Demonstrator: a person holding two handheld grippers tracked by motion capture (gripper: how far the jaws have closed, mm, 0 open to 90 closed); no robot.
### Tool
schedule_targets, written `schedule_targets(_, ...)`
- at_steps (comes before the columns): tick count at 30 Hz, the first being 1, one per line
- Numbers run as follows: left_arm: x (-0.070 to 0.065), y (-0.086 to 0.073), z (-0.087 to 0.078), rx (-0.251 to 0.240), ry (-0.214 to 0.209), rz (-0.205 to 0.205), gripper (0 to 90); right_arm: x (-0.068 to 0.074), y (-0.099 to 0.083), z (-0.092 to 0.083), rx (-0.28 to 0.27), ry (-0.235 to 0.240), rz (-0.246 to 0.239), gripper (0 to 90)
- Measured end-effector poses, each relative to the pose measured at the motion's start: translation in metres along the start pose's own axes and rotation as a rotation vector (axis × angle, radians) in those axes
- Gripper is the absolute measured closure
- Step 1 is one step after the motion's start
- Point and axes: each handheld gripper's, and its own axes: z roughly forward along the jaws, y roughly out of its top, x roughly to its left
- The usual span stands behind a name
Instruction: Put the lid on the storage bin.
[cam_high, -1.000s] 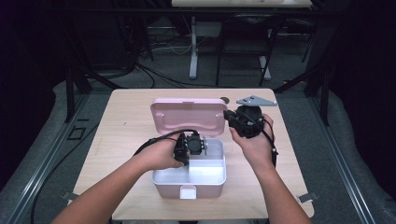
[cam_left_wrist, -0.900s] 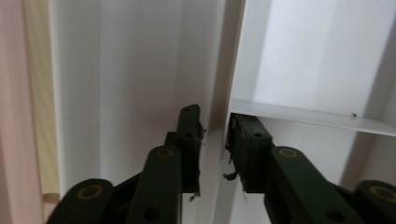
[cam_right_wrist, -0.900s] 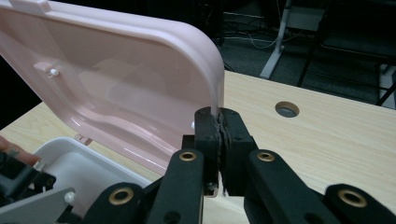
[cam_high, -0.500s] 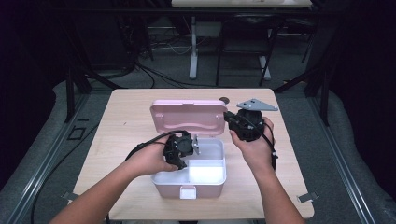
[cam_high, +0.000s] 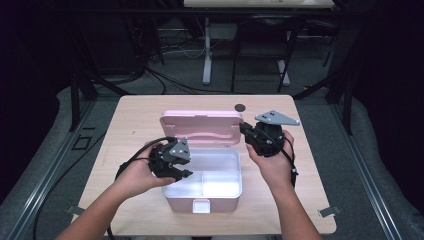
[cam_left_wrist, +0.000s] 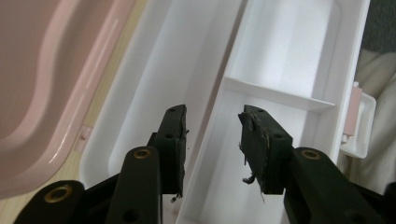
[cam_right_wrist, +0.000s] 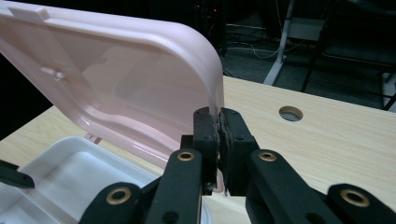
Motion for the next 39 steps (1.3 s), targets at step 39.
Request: schedule_targets(39, 0.037, -0.034, -0.073, -0.273, 0.269, -0.316, 64.5, 0.002, -0.019, -0.012, -0.006, 0.045, 0.011, 81.5)
